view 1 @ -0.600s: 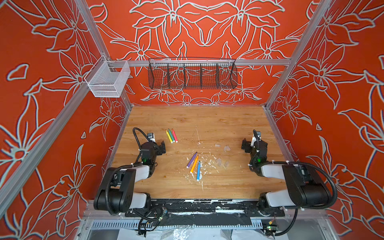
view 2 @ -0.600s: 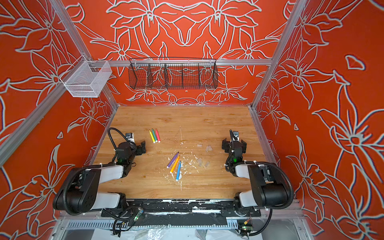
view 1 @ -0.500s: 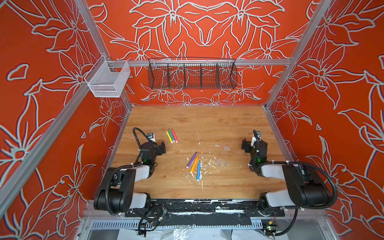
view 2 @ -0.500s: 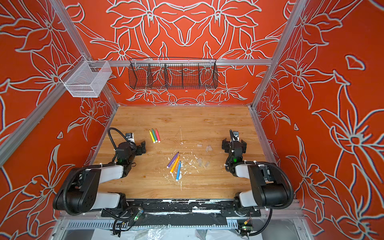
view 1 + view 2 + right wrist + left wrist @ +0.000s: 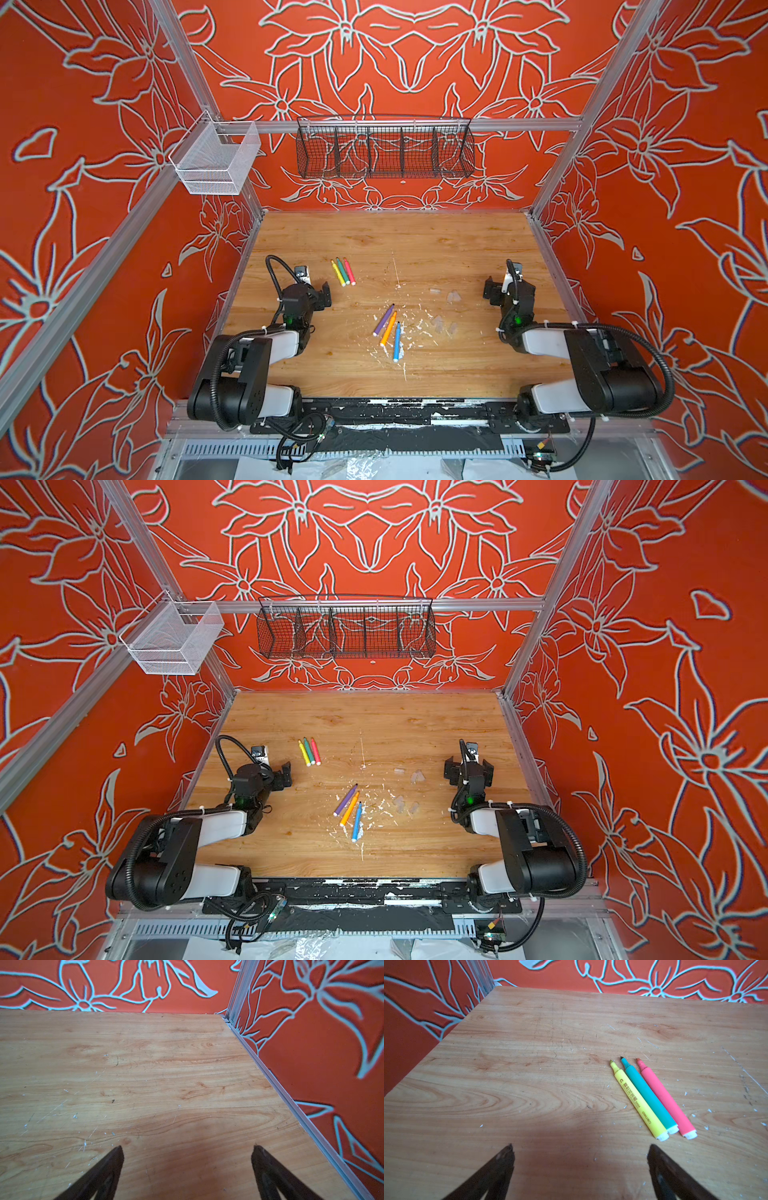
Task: Insert the pens into the pen caps
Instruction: 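Move the left gripper toward the purple, orange and blue markers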
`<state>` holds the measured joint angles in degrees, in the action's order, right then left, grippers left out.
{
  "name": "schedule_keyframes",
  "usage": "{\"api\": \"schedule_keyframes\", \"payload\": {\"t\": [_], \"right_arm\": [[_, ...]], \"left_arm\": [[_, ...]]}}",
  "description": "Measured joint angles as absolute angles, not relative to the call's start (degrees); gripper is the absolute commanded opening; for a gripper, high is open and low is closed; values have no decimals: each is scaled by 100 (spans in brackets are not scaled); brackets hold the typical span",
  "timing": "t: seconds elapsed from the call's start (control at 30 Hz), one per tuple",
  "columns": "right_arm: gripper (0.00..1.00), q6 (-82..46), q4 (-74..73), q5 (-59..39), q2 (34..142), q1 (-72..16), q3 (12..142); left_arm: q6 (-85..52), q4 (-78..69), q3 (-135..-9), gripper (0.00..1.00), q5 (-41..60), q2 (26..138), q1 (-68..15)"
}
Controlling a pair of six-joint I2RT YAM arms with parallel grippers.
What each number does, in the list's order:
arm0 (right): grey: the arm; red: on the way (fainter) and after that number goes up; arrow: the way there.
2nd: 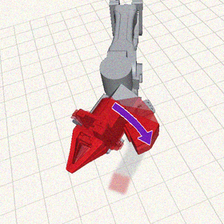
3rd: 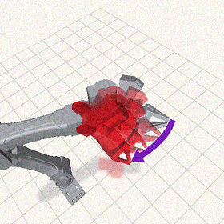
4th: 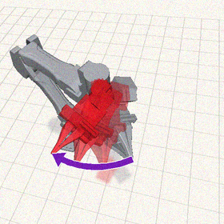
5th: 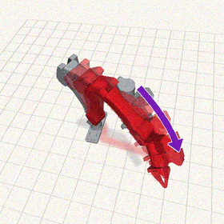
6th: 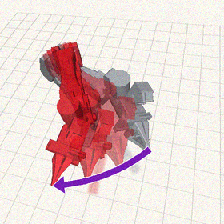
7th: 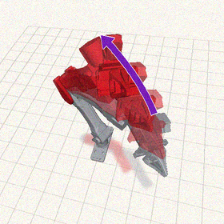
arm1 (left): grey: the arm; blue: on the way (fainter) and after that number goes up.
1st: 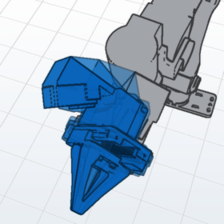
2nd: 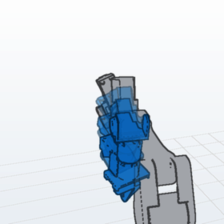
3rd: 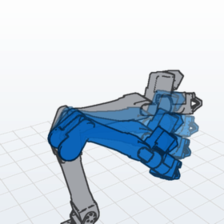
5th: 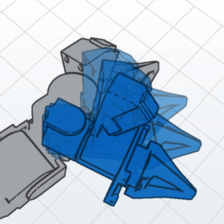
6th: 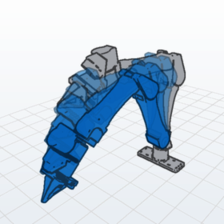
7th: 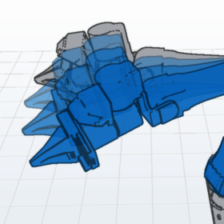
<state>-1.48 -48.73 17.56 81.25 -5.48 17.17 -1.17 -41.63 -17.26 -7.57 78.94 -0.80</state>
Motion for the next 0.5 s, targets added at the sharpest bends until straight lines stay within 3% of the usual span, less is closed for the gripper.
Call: {"api": "schedule_keyframes", "payload": {"t": [0.13, 0.33, 0.5], "right_arm": [[97, -97, -4574, 1787, 7710, -615, 1715], [97, -242, -3922, 2060, 6101, -751, 1566], [97, -980, -2663, 2080, 4678, -746, 1629]], "left_arm": [[-108, -3815, -1754, 97, -764, 7644, -80], [-687, -2143, -2462, 97, -843, 6158, -80], [-1448, -827, -3214, 97, 115, 5039, -75]]}}
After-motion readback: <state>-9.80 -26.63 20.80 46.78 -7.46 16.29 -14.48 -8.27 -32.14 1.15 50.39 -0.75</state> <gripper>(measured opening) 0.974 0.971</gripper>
